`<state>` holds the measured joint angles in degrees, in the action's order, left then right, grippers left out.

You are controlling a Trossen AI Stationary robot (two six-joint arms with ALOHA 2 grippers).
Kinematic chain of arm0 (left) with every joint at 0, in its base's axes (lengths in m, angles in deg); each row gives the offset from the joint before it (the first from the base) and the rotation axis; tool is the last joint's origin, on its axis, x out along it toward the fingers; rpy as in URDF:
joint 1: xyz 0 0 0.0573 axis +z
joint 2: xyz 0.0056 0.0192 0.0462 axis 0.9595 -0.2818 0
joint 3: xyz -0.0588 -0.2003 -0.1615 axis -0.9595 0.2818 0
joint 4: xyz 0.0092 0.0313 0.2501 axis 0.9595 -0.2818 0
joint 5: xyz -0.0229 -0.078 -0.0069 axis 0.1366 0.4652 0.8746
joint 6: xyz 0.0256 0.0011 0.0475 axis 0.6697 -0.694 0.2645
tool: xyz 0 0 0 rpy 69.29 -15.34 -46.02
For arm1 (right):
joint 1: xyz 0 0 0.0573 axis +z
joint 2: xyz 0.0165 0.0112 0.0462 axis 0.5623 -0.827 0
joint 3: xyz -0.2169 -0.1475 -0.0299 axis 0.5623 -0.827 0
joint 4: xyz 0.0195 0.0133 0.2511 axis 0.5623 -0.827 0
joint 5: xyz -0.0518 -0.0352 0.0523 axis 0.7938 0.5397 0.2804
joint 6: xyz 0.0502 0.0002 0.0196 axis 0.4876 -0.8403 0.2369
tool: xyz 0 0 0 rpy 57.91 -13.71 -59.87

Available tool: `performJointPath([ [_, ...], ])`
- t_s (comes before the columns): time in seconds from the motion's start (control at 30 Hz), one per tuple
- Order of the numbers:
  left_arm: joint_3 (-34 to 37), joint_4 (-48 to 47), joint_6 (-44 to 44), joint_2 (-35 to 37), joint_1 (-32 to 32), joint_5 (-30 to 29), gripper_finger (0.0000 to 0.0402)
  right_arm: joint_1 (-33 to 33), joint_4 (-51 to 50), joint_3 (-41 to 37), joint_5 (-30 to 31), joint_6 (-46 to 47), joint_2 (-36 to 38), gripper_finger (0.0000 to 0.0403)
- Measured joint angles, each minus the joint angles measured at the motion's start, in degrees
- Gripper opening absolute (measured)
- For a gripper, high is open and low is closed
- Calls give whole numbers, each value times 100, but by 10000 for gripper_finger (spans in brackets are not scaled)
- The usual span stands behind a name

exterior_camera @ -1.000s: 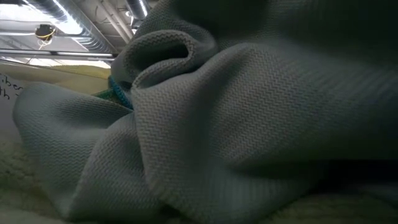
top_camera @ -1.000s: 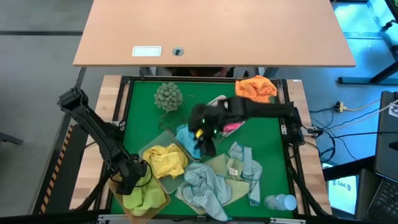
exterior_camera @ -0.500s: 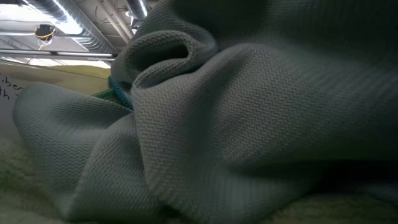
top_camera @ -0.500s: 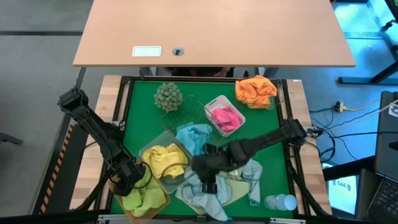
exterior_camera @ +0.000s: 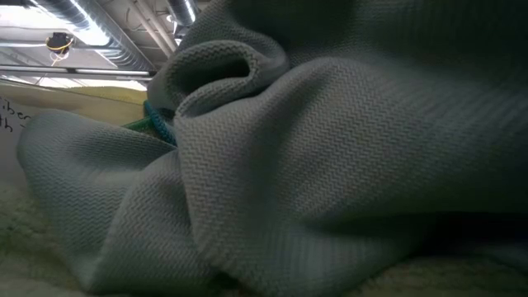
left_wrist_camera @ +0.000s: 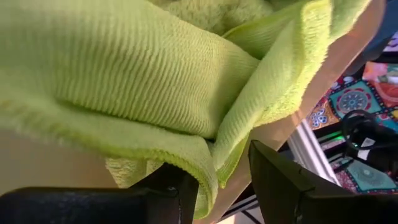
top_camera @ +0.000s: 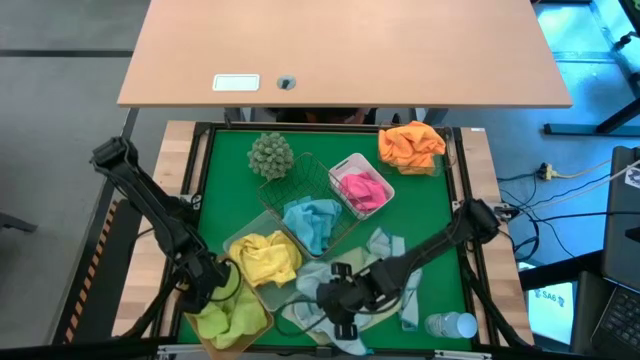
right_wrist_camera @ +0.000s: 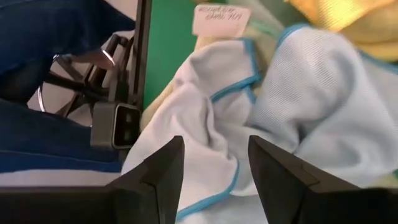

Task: Sort microfiber towel by color & place in baskets
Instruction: Put the green towel into the orange bin, then put the blue towel into the black bin

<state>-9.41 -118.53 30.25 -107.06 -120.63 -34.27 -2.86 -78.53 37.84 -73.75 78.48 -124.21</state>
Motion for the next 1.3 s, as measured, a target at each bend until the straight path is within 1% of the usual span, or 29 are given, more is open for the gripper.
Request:
performJointPath([
  [0.27, 0, 0, -227, 418, 0, -67, 130, 67, 35, -414, 2, -53, 8, 177],
  [0.37, 0, -1, -296, 551, 0, -67, 130, 55, 79, -527, 4, -264, 9, 177],
  [0.53, 0, 2, -303, 766, 0, -69, 130, 53, 650, -728, 3, -739, 9, 177],
  [0.73, 0, 165, -303, 936, 0, -71, 130, 54, 929, -957, -9, -762, 9, 177],
  [0.9, 0, 437, -406, 953, -14, -74, 130, 53, 1080, -1189, -208, -763, 9, 177],
  [1.0, 0, 436, -734, 953, -28, -79, 130, 53, 1225, -1310, -329, -764, 9, 177],
  [1.1, 0, 437, -871, 953, -28, -63, 130, 52, 1351, -1414, -532, -765, 9, 177],
  [1.17, 0, 435, -879, 950, -28, -60, 130, 52, 1340, -1465, -561, -763, 9, 176],
  [1.23, 0, 433, -882, 950, -28, -60, 130, 53, 1331, -1481, -564, -764, 9, 169],
  [1.3, 0, 433, -892, 950, -28, -108, 130, 52, 1358, -1481, -577, -764, 9, 149],
])
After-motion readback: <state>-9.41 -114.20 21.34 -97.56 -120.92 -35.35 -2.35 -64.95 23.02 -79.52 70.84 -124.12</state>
